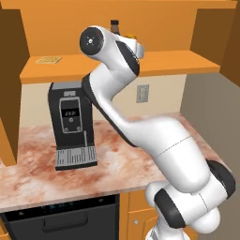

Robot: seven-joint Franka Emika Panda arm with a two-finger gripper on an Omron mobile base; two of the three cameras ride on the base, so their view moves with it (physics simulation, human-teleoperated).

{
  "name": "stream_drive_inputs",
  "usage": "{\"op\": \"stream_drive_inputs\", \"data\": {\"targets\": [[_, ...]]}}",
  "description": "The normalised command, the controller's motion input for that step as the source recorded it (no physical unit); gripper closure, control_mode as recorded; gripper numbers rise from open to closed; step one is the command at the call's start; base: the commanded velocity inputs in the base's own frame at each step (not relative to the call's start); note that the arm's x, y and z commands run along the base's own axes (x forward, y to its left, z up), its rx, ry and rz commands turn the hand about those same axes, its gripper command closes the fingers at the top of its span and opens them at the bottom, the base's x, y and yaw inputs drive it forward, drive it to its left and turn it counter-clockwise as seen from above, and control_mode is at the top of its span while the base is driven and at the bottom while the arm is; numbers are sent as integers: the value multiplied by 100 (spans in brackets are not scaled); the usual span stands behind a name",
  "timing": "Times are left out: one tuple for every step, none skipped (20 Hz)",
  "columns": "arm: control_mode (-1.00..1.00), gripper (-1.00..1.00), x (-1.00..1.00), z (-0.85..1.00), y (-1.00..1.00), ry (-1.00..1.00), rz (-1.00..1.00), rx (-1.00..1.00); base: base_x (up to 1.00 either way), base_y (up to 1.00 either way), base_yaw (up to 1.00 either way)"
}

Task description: Pick the syrup bottle and honey bottle from the cabinet and place them next to the mug.

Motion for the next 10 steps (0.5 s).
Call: {"op": "stream_drive_inputs", "data": {"targets": [[-100,-100,0,0,0,-1,-7,0,0,0,0],[-100,-100,0,0,0,-2,-5,0,0,0,0],[-100,-100,6,0,1,-1,-2,0,0,0,0],[-100,-100,12,0,1,-1,-1,0,0,0,0],[-100,-100,16,-1,1,0,0,0,0,0,0],[-100,-100,21,-2,0,0,0,0,0,0,0],[-100,-100,27,-1,0,0,0,0,0,0,0],[-100,-100,33,0,0,0,0,0,0,0,0],[-100,-100,36,0,0,0,0,0,0,0,0],[-100,-100,35,0,0,0,0,0,0,0,0]]}}
